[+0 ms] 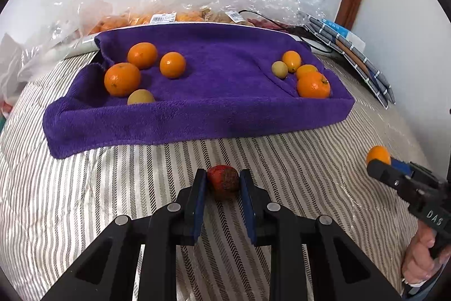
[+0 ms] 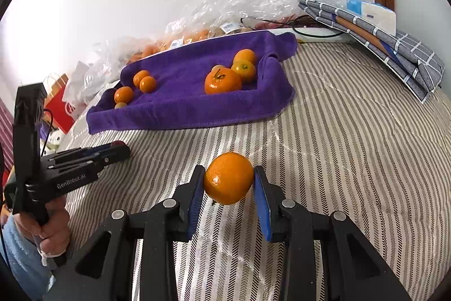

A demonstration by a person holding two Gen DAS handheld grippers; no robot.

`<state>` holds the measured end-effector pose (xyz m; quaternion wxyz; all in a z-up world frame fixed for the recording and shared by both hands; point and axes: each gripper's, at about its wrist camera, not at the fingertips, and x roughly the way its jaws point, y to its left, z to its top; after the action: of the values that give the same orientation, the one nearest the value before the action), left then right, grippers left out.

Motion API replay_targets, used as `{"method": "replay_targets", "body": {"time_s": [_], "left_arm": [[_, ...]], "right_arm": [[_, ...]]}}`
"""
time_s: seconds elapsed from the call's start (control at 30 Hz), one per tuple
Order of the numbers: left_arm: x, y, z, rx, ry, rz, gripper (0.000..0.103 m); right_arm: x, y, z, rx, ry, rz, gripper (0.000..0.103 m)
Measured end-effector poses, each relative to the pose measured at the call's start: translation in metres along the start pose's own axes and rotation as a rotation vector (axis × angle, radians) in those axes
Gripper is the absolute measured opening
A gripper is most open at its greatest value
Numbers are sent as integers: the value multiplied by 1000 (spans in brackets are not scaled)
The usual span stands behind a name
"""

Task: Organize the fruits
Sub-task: 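Grasp the dark red tomato with the left tool while the right tool holds the orange, then carry the orange and red tomato over the towel and lower them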

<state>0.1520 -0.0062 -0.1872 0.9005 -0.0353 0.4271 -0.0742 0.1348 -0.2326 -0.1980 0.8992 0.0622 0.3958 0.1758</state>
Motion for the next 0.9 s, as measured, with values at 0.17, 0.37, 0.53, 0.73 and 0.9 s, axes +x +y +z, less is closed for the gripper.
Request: {"method": "replay_targets", "body": {"time_s": [0.17, 0.37, 0.53, 0.73, 0.9], "left_arm": [[-18, 9, 4, -35, -28, 2, 23], [-39, 28, 26, -89, -78, -12, 23], [-50, 46, 52, -102, -109, -2, 23], [-48, 62, 80, -121, -144, 24, 23], [-28, 69, 94, -130, -137, 15, 23]], "right_arm": [[1, 4, 2, -34, 20, -21, 34], [-7, 9, 30, -72, -7, -41, 34], [-12, 18, 71, -102, -72, -58, 34], [-5, 28, 116, -138, -126, -49, 34], [16, 37, 132, -167, -122, -25, 34]]}}
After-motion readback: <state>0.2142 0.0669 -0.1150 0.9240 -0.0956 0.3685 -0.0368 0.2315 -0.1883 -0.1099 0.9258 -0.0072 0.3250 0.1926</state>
